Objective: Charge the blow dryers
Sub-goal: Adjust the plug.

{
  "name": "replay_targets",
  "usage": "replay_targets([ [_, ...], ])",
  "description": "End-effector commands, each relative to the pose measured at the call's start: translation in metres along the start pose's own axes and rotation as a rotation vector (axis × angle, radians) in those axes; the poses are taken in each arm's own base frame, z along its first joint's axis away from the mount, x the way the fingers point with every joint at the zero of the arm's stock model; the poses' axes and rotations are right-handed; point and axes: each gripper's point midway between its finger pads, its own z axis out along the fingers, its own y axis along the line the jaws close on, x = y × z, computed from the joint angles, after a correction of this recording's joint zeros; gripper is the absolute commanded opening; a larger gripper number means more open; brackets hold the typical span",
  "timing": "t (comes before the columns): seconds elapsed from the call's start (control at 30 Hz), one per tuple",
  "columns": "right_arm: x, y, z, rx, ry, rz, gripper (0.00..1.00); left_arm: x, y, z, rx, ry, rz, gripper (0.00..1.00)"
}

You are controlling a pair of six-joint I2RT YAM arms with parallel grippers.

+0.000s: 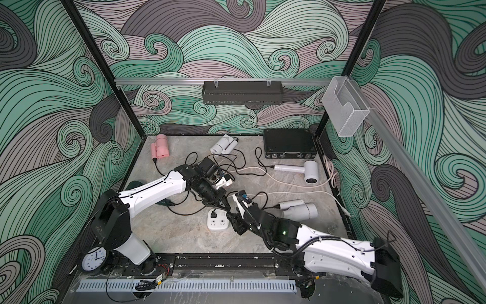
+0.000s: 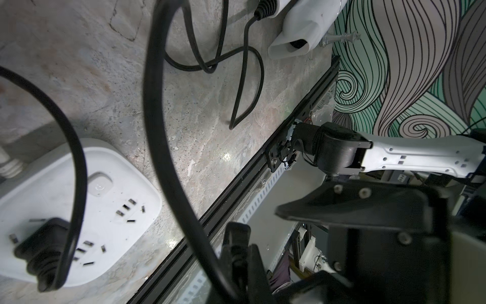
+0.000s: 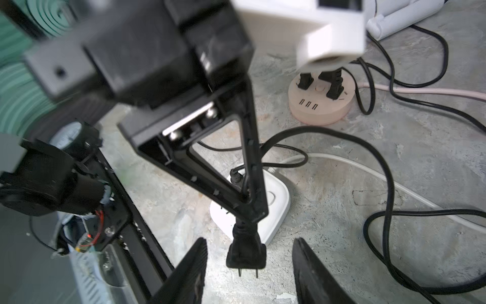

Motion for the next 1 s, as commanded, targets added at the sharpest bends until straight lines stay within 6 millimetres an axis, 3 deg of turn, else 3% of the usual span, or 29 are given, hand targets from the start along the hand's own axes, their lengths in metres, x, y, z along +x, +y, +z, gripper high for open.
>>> replay_targets([
  [0.0,-0.009,0.007,-0.031,-0.113,0.058,0.065,0.53,-0.003,-0.007,-0.014,-0.033,-0.088,0.175,0.00],
  [0.1,-0.015,0.005,-0.048,-0.168,0.068,0.074,0.57,-0.005,-0.013,-0.019,-0.031,-0.134,0.269,0.00],
  [0.17,-0.013,0.007,-0.049,-0.206,0.094,0.082,0.59,-0.007,-0.014,-0.021,-0.035,-0.144,0.310,0.00],
  [0.4,0.004,0.016,-0.017,-0.271,0.231,0.069,0.60,-0.006,-0.023,-0.025,-0.014,-0.159,0.410,0.00],
  [0.57,-0.007,0.015,-0.008,-0.262,0.190,-0.019,0.58,-0.001,-0.024,-0.026,-0.016,-0.156,0.455,0.00],
  [0.97,-0.007,0.013,0.020,-0.253,0.203,-0.091,0.49,0.003,-0.033,-0.019,0.018,-0.106,0.485,0.00],
])
